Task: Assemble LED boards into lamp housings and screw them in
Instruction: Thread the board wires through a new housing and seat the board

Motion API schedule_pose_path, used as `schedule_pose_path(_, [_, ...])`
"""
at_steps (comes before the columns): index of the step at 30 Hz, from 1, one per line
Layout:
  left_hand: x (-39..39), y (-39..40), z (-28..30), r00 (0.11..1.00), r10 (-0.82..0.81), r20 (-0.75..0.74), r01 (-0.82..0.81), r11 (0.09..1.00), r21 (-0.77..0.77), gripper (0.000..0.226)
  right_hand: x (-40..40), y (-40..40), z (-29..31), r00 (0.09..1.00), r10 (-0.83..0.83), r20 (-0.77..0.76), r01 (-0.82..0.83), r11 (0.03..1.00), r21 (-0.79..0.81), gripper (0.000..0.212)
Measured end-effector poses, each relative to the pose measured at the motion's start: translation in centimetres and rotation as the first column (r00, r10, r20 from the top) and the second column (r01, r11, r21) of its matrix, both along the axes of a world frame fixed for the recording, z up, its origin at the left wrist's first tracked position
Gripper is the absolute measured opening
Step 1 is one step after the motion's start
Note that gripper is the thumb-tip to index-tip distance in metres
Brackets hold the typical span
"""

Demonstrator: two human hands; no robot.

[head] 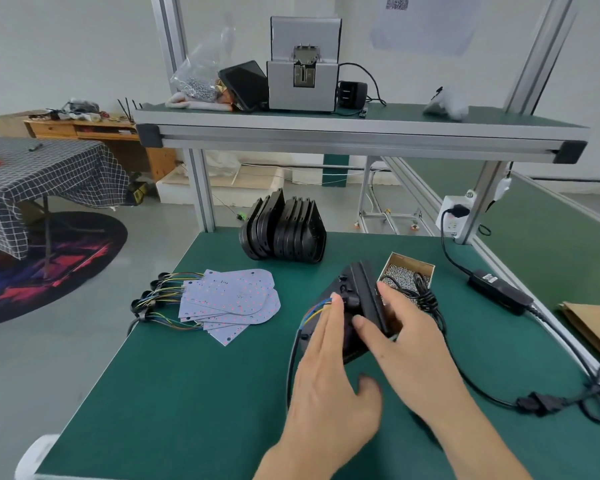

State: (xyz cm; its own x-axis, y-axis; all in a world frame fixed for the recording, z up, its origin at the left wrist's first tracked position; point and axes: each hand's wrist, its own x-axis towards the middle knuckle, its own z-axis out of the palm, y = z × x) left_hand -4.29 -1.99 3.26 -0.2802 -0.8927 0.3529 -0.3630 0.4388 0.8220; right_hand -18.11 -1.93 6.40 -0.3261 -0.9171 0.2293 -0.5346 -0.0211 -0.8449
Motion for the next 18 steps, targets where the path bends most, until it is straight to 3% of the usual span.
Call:
schedule_pose_path(4, [1.1,-1.3,0.5,0.989,0.150,-0.001,-0.149,0.988,0.042,0.061,-0.7,-0.6,-0.2,0.982,0.013,-0.189,-0.008,1.000,0.027,0.045])
schedule_pose_path(8, [1.5,-2.2,1.6,0.927,0.314,0.203,-0.313,0.949,-0.037,0.023,-0.2,-0.8,-0.1,0.957,0.055,-0.285,-0.048,0.998,0.030,0.046])
schedule_pose_path(12, [2.3,-3.9,2.7,0.855,0.384,0.349,-0.385,0.920,-0.070,0.035,-0.2,-0.8,0.3,0.945,0.113,-0.308,-0.112,0.993,0.021,0.047])
schedule_pose_path(14, [2.6,-5.2,2.6,0.953,0.192,0.235,-0.237,0.955,0.179,0.039,-0.3,-0.7,0.4,0.944,0.128,-0.303,-0.131,0.991,0.011,0.046])
schedule_pose_path(15, [2.6,-5.6,2.6,0.994,0.087,0.072,-0.107,0.926,0.361,0.041,-0.3,-0.7,0.4,0.941,0.134,-0.309,-0.140,0.990,0.004,0.045])
schedule_pose_path(17, [2.4,-5.5,2.6,0.971,0.017,-0.239,0.126,0.810,0.572,0.039,-0.4,-0.6,0.4,0.929,0.142,-0.342,-0.151,0.988,-0.001,0.043])
schedule_pose_path(18, [2.3,-5.4,2.4,0.957,0.017,-0.290,0.164,0.793,0.586,0.037,-0.4,-0.6,0.4,0.919,0.136,-0.369,-0.147,0.989,-0.002,0.043])
